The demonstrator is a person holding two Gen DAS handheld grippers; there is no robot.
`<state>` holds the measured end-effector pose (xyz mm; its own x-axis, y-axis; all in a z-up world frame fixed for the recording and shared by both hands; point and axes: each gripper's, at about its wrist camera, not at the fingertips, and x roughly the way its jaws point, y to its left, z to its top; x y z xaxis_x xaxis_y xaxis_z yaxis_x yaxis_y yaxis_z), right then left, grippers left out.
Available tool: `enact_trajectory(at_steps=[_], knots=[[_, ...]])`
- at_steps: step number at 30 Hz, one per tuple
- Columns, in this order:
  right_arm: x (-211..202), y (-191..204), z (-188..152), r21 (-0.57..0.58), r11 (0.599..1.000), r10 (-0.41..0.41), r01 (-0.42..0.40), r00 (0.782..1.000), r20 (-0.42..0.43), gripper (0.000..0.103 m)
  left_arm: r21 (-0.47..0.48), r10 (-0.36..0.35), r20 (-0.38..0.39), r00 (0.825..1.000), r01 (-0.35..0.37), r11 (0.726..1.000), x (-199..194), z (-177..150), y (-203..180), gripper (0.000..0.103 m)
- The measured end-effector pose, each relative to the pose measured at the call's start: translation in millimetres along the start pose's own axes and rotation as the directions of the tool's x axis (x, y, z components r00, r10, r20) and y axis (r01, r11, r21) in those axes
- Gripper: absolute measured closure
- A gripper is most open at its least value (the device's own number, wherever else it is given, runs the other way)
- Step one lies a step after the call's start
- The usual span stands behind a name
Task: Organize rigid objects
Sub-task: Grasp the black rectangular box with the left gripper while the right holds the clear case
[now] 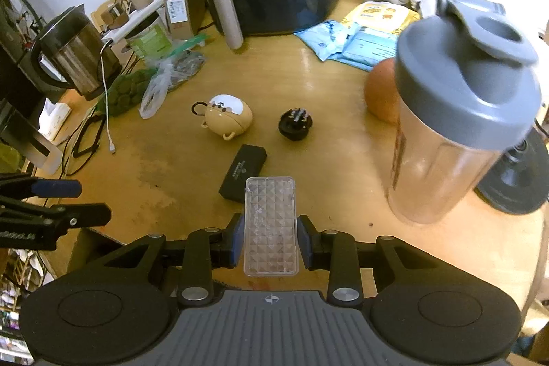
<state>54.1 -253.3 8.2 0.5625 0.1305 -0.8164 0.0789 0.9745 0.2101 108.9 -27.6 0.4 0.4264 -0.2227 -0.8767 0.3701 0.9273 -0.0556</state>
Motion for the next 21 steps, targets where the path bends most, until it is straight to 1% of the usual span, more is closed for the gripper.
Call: enact_trajectory(at_steps=[8, 16, 21], knots=[[-7, -12, -9, 0.044, 0.999, -0.024, 0.024, 1.0, -0.001, 0.067, 0.048, -0.014, 0.011, 1.0, 0.014, 0.999, 18, 16, -15, 0.029], [-16, -22, -12, 0.075, 0.996, -0.051, 0.051, 0.999, 0.004, 0.067, 0.117, -0.02, 0.013, 1.0, 0.019, 0.993, 49, 35, -38, 0.029], [-21, -24, -14, 0.09, 0.994, -0.064, 0.063, 0.998, 0.01, 0.067, 0.161, -0.029, 0.01, 1.0, 0.027, 0.987, 66, 41, -47, 0.029]])
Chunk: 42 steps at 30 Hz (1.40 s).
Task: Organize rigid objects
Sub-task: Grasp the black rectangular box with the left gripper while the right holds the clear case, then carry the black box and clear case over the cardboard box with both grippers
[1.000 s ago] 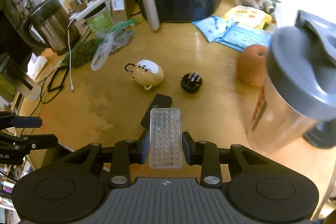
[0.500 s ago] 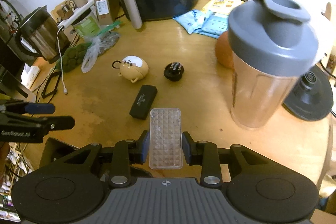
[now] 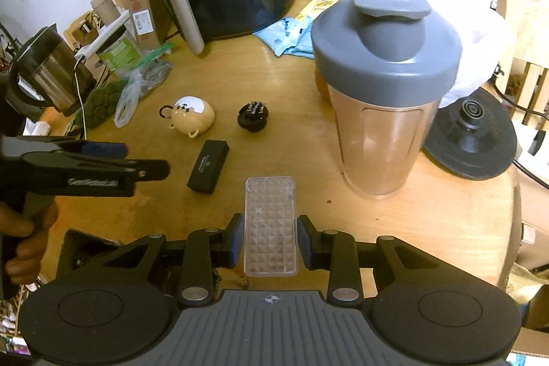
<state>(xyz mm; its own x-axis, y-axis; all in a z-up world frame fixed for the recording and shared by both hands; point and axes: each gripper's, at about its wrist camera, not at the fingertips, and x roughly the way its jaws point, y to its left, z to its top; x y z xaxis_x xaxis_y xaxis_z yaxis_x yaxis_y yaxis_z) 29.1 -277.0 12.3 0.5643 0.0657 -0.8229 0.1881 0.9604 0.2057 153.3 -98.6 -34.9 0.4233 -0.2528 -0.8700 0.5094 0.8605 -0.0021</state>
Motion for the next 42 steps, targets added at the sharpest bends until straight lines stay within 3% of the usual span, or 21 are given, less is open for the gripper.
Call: enact_trajectory(at_steps=[13, 18, 20, 22, 42], knots=[[-13, -3, -15, 0.06, 0.998, -0.022, 0.021, 1.0, 0.008, 0.067, 0.017, -0.012, -0.065, 0.998, 0.013, 1.0, 50, 13, -4, 0.033], [-18, -6, -20, 0.082, 0.996, -0.036, 0.035, 0.999, 0.015, 0.067, 0.039, -0.011, -0.09, 0.996, 0.014, 0.999, 66, 16, -7, 0.043], [-20, -7, -21, 0.088, 0.995, -0.041, 0.039, 0.999, 0.018, 0.067, 0.048, -0.016, -0.099, 0.995, 0.021, 0.999, 69, 14, -8, 0.064], [-22, -9, -24, 0.096, 0.994, -0.047, 0.045, 0.999, 0.021, 0.067, 0.05, -0.018, -0.117, 0.993, 0.024, 0.998, 72, 13, -8, 0.071], [-24, 0, -25, 0.067, 0.998, -0.021, 0.019, 1.0, 0.022, 0.067, 0.005, -0.061, -0.041, 0.997, 0.061, 0.998, 25, 10, 9, 0.072]])
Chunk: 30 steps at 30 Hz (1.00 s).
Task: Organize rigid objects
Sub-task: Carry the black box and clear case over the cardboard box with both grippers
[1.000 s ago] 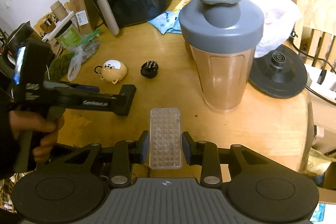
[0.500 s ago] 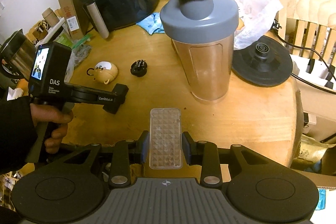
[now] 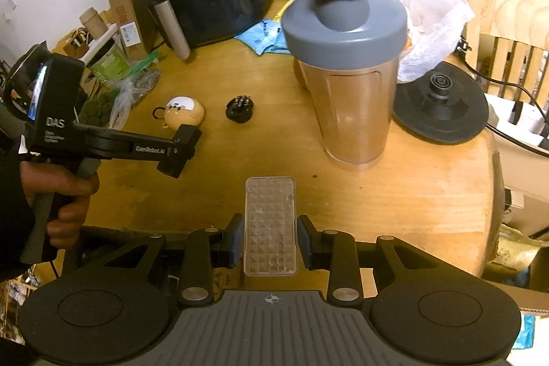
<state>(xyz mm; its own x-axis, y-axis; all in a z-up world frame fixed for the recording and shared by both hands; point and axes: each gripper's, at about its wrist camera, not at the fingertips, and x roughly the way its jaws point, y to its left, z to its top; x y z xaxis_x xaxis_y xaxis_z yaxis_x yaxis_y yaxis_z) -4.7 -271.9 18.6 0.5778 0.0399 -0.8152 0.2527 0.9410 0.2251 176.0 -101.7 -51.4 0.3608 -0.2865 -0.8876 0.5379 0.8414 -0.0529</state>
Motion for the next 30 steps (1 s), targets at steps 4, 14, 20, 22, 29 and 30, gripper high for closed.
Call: enact_trajectory(at_steps=[4, 14, 20, 22, 29, 30], knots=[[1, 6, 2, -0.019, 1.0, 0.013, -0.013, 1.0, 0.0, 0.067, -0.019, 0.001, 0.025, 1.0, -0.001, 1.0, -13, -1, 4, 0.072], [2, 17, 5, -0.059, 0.997, 0.044, -0.044, 0.999, -0.003, 0.067, -0.041, 0.0, 0.07, 0.998, 0.003, 0.999, -45, -8, 8, 0.072], [3, 23, 6, -0.08, 0.995, 0.064, -0.064, 0.998, -0.004, 0.067, -0.06, 0.005, 0.09, 0.996, 0.0, 0.998, -61, -15, 11, 0.072], [3, 25, 6, -0.087, 0.994, 0.072, -0.072, 0.997, -0.005, 0.067, -0.07, 0.007, 0.097, 0.995, 0.0, 0.998, -67, -18, 13, 0.072], [3, 35, 6, -0.117, 0.988, 0.097, -0.098, 0.995, -0.012, 0.067, -0.101, 0.017, 0.109, 0.994, -0.006, 0.995, -87, -35, 18, 0.072], [3, 36, 6, -0.122, 0.987, 0.101, -0.102, 0.995, -0.013, 0.067, -0.11, 0.018, 0.11, 0.994, -0.005, 0.994, -89, -38, 19, 0.072]])
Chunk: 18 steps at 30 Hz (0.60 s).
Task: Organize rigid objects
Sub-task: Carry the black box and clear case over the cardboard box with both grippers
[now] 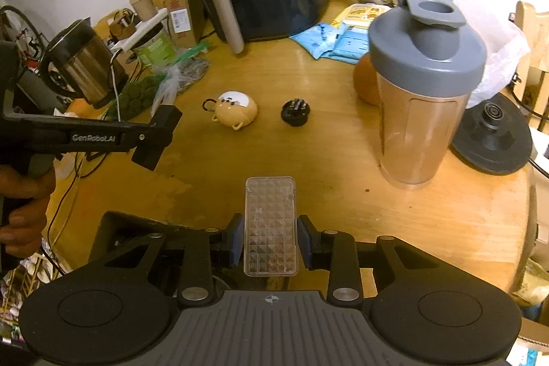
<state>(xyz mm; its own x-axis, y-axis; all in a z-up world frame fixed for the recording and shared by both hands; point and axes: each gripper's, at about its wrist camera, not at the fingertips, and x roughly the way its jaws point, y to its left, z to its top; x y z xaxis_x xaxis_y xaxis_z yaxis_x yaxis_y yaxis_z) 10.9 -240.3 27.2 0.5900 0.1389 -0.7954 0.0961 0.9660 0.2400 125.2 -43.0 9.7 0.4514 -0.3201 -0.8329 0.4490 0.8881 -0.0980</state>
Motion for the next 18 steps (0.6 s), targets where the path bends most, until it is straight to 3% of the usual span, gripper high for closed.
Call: enact_trajectory(at_steps=[18], knots=[[1, 14, -2, -0.073, 0.995, 0.067, -0.069, 0.997, -0.025, 0.067, -0.116, 0.03, 0.005, 1.0, -0.029, 0.993, -46, -43, 11, 0.072]])
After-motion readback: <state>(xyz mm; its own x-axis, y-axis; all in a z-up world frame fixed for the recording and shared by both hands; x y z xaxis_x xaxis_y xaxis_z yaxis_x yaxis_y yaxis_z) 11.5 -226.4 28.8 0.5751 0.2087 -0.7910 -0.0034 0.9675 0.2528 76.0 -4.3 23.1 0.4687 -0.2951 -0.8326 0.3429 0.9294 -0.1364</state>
